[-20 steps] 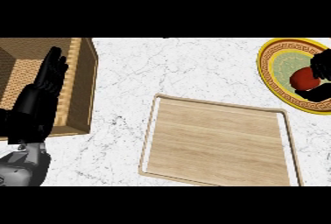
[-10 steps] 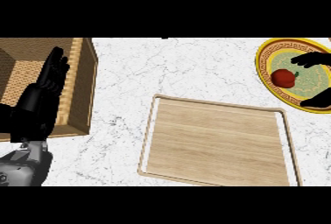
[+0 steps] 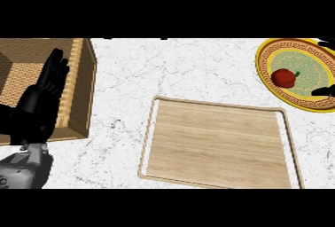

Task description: Pick the bell pepper from the tray and place it in the plate

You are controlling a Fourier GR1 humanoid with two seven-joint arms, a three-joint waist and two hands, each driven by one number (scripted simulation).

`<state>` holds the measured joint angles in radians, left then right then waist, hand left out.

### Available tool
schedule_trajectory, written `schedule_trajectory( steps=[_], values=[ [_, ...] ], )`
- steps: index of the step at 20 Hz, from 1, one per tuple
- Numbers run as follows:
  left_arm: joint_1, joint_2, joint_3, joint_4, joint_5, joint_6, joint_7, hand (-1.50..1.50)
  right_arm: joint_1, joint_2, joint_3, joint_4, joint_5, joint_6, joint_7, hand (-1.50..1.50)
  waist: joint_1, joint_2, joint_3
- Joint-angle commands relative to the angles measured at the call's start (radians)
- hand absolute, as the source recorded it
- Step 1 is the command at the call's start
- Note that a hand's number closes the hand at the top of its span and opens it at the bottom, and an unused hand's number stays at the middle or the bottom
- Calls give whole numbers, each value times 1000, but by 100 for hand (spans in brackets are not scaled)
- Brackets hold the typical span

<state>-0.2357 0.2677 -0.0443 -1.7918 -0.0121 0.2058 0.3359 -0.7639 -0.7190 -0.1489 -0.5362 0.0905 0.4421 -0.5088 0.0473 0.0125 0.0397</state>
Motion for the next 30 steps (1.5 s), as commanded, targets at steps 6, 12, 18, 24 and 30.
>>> schedule_trajectory(
  steps=[6,12,18,24,30],
  values=[
    [157,-50,-43,142,13,-26,38,0,10,-43,-66,114,-79,186,-85,-150,7,32,-34],
    [157,-68,-42,146,10,-27,20,0,16,-23,-58,117,-79,177,-123,-150,16,38,-34],
    [155,-78,-56,142,-14,-27,34,0,14,-22,-39,121,-54,114,-126,-150,19,34,-34],
    [142,-79,-50,139,-11,-39,50,0,23,-32,-23,151,-24,60,-133,-150,29,37,-34],
    [132,-70,-17,143,2,-52,53,0,39,-60,-21,175,-10,45,-172,-150,18,33,-34]
  ],
)
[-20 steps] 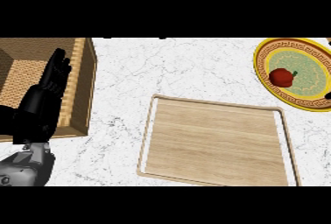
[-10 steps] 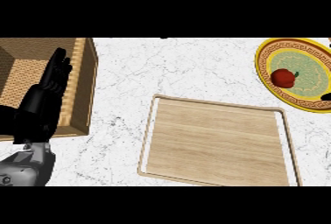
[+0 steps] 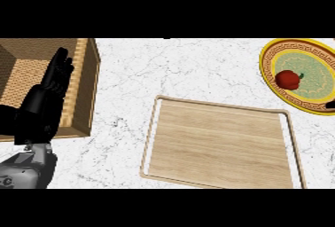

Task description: Pick the bell pepper from the tray and place it in the plate

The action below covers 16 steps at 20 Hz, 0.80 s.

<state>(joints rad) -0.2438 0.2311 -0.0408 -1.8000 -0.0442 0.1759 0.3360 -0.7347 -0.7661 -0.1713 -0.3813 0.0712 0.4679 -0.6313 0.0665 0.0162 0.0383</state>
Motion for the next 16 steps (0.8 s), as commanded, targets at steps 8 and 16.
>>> schedule_trajectory(
  steps=[8,16],
  values=[
    [126,-67,-44,144,2,-4,58,0,23,-30,6,66,32,-20,-91,-150,3,37,-30],
    [142,-63,-33,140,-2,-19,59,0,35,-68,-7,107,36,-48,-119,-150,5,35,-29]
  ],
)
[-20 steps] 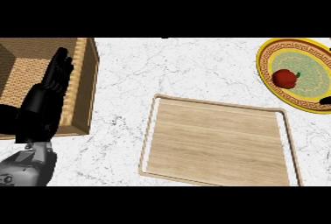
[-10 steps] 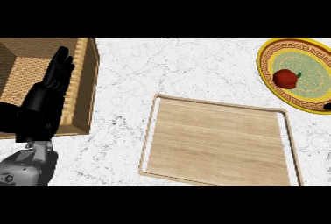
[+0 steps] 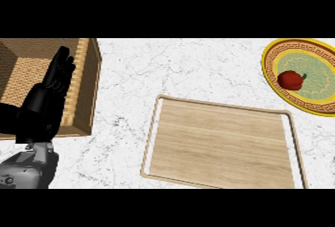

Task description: Pick the bell pepper from the tray and place it in the plate

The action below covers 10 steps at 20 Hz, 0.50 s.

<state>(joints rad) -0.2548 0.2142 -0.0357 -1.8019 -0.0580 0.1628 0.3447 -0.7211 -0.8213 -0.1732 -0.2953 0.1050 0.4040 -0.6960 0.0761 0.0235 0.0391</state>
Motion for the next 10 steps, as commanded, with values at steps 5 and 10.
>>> schedule_trajectory(
  steps=[5,10],
  values=[
    [124,-45,-25,142,16,-14,56,0,4,-33,-33,49,-17,9,-57,-150,1,33,-30],
    [149,-53,-40,133,7,-22,59,0,5,-62,-49,79,-19,-44,-37,-150,13,37,-29]
  ],
)
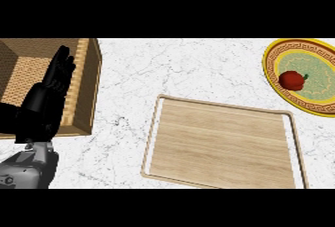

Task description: Pick the bell pepper from the tray and place it in the plate

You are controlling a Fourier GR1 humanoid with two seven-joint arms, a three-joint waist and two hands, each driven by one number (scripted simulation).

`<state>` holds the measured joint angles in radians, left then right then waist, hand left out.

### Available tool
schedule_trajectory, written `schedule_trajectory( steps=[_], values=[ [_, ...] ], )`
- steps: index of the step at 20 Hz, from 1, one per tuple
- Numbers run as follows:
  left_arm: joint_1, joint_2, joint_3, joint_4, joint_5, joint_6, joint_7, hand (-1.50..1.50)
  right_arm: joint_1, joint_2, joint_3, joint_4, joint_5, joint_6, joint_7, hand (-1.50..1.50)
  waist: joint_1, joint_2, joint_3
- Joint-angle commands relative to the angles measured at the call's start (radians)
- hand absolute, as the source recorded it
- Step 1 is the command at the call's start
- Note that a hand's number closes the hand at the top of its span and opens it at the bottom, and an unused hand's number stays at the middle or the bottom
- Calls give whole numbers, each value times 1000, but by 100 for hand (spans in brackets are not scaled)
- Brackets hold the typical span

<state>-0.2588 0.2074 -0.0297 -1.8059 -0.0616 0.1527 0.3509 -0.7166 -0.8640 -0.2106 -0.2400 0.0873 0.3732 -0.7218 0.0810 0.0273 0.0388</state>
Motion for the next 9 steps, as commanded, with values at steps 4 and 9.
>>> schedule_trajectory(
  steps=[4,9],
  values=[
    [138,-43,-32,129,14,-16,52,0,7,-17,-31,51,-16,-14,-24,-150,9,32,-28],
    [134,-48,-43,133,-2,-17,56,0,11,-43,-13,59,10,-28,-28,-150,11,35,-28]
  ],
)
